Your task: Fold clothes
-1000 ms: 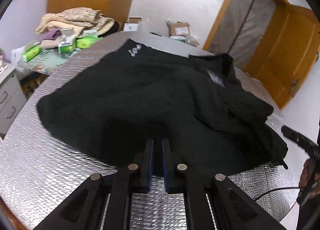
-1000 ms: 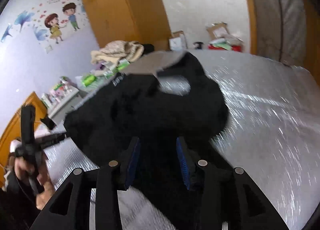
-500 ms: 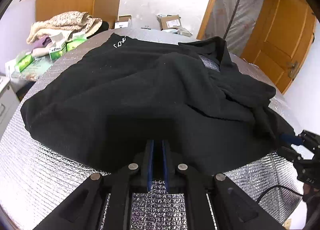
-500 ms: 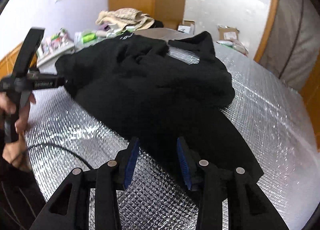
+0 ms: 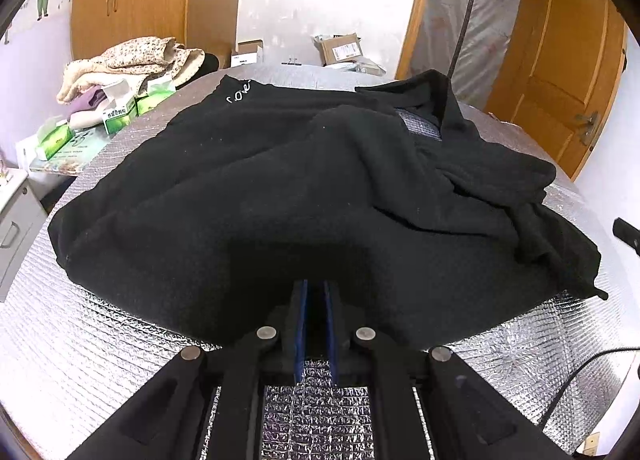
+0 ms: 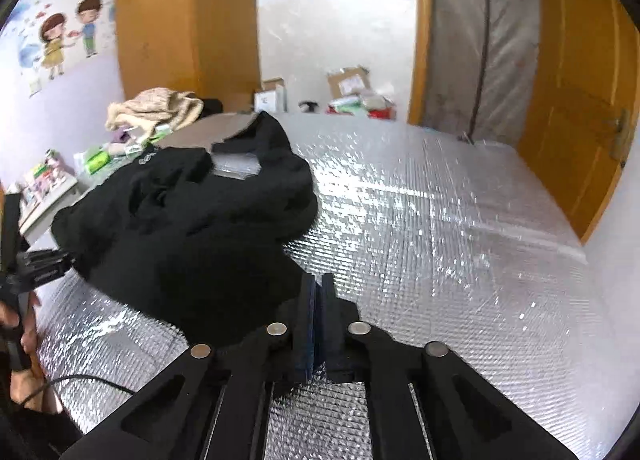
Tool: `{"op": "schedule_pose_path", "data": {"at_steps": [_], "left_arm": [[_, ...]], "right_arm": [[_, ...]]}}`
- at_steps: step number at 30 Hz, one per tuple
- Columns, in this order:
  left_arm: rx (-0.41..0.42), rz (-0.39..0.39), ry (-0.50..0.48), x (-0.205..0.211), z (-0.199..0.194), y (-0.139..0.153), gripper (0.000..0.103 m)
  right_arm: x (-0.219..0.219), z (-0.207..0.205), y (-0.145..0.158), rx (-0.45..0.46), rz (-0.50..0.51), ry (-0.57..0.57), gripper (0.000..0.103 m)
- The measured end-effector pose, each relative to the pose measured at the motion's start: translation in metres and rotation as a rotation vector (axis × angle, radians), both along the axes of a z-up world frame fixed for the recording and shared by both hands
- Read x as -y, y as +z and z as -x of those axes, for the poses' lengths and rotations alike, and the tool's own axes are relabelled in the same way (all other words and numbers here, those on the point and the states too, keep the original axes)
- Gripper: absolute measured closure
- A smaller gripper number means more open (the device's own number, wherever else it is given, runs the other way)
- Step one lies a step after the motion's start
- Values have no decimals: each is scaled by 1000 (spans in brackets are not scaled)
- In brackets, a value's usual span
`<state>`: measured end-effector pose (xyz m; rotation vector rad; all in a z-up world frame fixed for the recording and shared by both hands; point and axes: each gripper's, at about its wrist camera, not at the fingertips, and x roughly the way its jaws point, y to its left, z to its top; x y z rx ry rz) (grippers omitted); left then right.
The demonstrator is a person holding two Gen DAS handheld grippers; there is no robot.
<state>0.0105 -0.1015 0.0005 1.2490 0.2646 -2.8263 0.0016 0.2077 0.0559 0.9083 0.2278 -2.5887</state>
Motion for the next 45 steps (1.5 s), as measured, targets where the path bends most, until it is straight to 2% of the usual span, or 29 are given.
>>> {"op": "schedule_pose_path", "data": {"at_steps": [2, 3, 7, 15, 18, 22, 26, 28, 36, 40, 42, 45], "left_arm": [[1, 7, 2, -1, 0, 0, 95], [2, 10, 4, -1, 1, 0, 95], [0, 14, 4, -1, 0, 0, 95], [-3, 55, 6, -6, 0, 0, 95], [-5, 51, 6, -5, 0, -1, 95], [-9, 30, 5, -2, -1, -1, 95], [-16, -10, 5, 3, -2, -1, 95], [-20, -26, 7, 5, -2, -1, 95], [-16, 48, 10, -6, -1, 0, 95], [-20, 15, 10, -1, -1, -1, 95], [-22, -2, 11, 1, -1, -1, 95], [-23, -8, 13, 1, -2, -2, 95]], "right_arm": [[14, -9, -5, 17, -25, 81, 66], [23, -15, -9, 30, -40, 128, 62], [42, -33, -19, 63, -91, 240, 61], [-32, -75, 23, 52, -89, 127, 61], [-46, -91, 28, 43, -92, 84, 59], [-23, -99, 12, 57, -83, 134, 59], [16, -104, -7, 69, -144, 252, 59], [17, -112, -5, 79, -169, 284, 59], [-53, -137, 19, 75, -180, 55, 58], [-37, -128, 9, 40, -143, 53, 58], [-14, -117, 0, 21, -138, 112, 58], [25, -94, -17, -16, -188, 200, 58]]}}
